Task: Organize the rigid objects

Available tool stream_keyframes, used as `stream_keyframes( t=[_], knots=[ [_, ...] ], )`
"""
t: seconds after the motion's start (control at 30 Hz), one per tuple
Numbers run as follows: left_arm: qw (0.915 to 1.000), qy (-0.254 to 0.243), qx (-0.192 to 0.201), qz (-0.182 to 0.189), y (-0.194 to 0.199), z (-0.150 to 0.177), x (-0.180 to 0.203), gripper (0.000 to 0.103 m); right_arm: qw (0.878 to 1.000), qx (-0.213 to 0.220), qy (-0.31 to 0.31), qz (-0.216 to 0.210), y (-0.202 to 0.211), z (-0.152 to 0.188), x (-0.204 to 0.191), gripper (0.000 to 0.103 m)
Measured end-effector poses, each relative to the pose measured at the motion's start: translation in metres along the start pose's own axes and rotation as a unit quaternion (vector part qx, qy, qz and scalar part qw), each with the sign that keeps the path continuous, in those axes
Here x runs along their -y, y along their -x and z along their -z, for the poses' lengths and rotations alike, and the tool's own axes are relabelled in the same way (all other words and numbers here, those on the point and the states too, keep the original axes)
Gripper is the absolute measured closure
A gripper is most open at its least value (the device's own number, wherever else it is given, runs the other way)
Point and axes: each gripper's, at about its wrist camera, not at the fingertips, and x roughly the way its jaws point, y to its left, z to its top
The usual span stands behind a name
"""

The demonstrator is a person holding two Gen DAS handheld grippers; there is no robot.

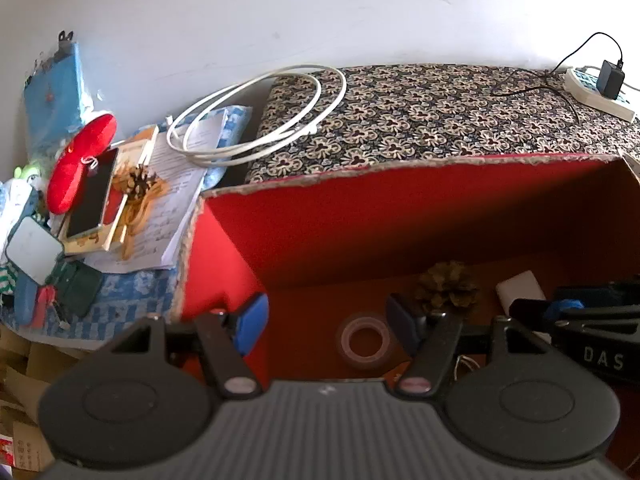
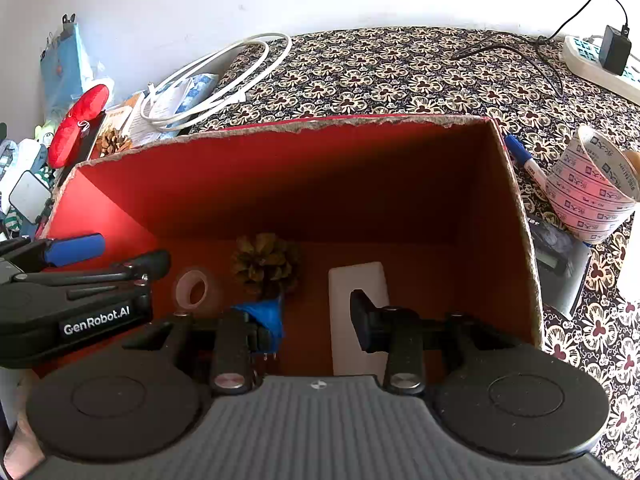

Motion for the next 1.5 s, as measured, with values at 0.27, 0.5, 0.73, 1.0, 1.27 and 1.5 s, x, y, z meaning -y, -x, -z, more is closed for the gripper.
stream_keyframes(
  t=[0.27,0.5,0.73,1.0,1.27,1.5],
  knots=[
    [1.0,0.0,-0.001,0.0,0.0003,-0.0003,-0.0003,0.034,1.0,0.003,0.0,0.003,0.0002,-0.0004,0.0006,0.084],
    [1.0,0.001,0.0,-0.003,0.0004,-0.0003,0.0005,0.033,1.0,0.006,0.001,0.004,0.0014,0.0007,-0.0007,0.084],
    [1.0,0.001,0.001,-0.003,0.0008,-0.0003,-0.0003,0.033,1.0,0.005,-0.001,0.003,0.0015,0.0005,-0.0008,0.084],
    [1.0,-0.001,0.0,-0.008,0.0009,-0.0007,-0.0003,0.031,1.0,0.005,-0.002,0.005,0.001,0.0006,-0.0004,0.084],
    [1.0,-0.002,-0.001,-0.009,0.0007,-0.0016,0.0001,0.031,1.0,0.006,-0.002,0.015,0.0013,0.0009,-0.001,0.084],
    [1.0,-0.001,-0.001,-0.009,0.001,-0.0016,0.0001,0.031,1.0,0.012,0.002,0.028,0.002,0.0006,-0.0025,0.084]
  ],
)
